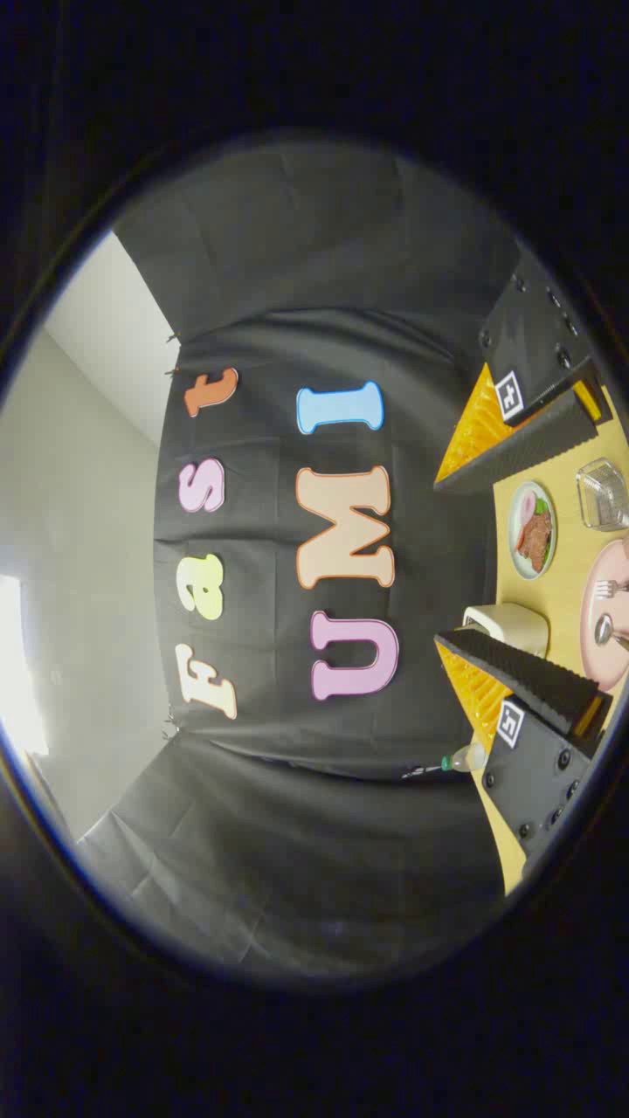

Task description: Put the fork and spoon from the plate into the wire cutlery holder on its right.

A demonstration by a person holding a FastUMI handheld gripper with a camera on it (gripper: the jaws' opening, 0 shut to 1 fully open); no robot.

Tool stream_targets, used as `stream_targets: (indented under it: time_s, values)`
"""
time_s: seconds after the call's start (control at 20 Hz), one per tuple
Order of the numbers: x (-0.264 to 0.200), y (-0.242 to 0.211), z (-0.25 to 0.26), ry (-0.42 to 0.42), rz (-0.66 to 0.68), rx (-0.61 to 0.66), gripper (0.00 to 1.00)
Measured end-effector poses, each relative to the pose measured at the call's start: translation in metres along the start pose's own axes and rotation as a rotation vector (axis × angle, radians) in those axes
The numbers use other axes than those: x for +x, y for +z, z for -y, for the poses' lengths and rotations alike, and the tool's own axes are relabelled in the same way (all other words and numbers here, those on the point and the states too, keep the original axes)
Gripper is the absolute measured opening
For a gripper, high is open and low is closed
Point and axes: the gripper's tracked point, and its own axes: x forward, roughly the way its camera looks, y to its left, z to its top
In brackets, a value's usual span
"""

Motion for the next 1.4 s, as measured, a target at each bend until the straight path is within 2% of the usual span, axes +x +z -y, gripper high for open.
stream_targets:
  time_s: [1.15, 1.4]
  values:
    - [0.003, -0.029, -0.012, 0.059, -0.056, 0.032, 0.99]
    - [0.000, -0.061, -0.017, 0.103, -0.149, 0.018, 0.99]
